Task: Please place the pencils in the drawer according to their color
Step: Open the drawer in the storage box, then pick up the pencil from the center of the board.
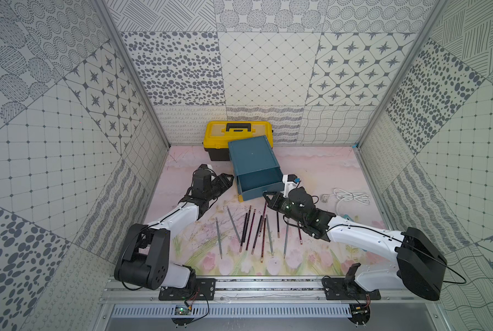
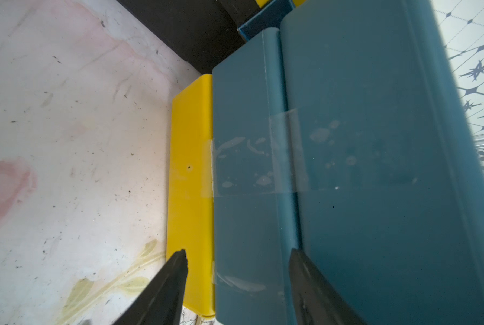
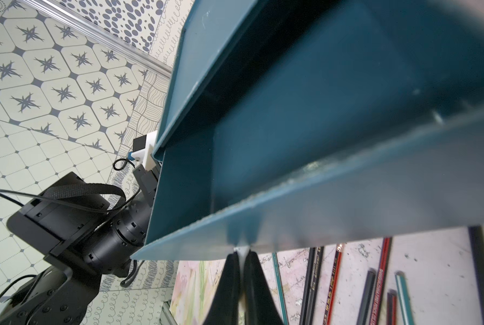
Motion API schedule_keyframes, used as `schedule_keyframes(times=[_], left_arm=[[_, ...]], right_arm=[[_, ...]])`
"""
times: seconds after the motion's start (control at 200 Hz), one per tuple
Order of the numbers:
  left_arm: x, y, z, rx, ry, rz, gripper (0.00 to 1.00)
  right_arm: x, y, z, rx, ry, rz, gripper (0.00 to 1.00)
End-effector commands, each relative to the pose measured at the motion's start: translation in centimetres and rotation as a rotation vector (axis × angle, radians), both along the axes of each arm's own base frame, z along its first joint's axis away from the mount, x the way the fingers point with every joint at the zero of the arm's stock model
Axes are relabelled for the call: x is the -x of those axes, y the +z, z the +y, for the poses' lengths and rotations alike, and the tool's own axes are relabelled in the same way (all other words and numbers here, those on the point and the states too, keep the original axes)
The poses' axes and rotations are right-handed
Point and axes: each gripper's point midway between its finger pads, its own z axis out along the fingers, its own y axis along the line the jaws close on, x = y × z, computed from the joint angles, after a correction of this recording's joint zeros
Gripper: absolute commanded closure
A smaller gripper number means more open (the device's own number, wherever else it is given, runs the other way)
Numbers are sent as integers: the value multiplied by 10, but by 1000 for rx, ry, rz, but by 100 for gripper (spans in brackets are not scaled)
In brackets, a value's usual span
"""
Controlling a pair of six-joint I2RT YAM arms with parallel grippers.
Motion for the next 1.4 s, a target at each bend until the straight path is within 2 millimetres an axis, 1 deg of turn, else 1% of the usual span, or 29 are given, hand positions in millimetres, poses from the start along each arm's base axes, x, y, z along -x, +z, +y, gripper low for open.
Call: schedule_keyframes(times=[0.0, 0.125, 0.33, 0.405, 0.45, 0.535, 0.565, 0.63, 0.746, 0.831, 0.896, 1.051, 1.166, 1.261, 1.341, 1.396], left_arm=[[1, 9, -2, 7, -14, -41, 37], [2, 9, -1, 1, -4, -43, 36], [2, 12, 1, -3, 5, -49, 36], [3, 14, 1, -2, 5, -51, 35], [4, 14, 2, -2, 7, -51, 35], [6, 14, 4, -3, 16, -49, 34], [7, 14, 5, -4, 20, -48, 33], [9, 14, 8, -7, 31, -46, 32], [13, 15, 14, -5, 54, -43, 30], [17, 17, 19, 12, 72, -37, 23], [21, 16, 24, 24, 91, -30, 20], [35, 16, 40, 49, 159, -22, 1], [46, 19, 52, 38, 202, -26, 1], [54, 21, 60, 14, 233, -26, 1], [59, 22, 67, -2, 258, -27, 1], [62, 22, 70, -8, 272, -28, 1]], right_arm=[[11, -3, -8, 19, -5, 12, 100], [19, -9, -9, 18, 1, 32, 100], [27, -10, -7, 30, 21, 45, 100], [27, -10, -8, 34, 20, 43, 88], [27, -10, -9, 40, 17, 40, 76], [28, -9, -11, 52, 16, 37, 63], [28, -10, -12, 61, 15, 39, 60], [30, -11, -14, 78, 15, 40, 58], [33, -13, -22, 117, 5, 45, 57], [37, -15, -30, 174, 0, 59, 58], [44, -22, -41, 248, -10, 81, 59], [62, -38, -71, 417, -51, 135, 61], [77, -51, -94, 546, -77, 182, 63], [87, -63, -108, 625, -87, 229, 65], [92, -72, -118, 661, -95, 258, 63], [92, -78, -124, 673, -98, 282, 62]])
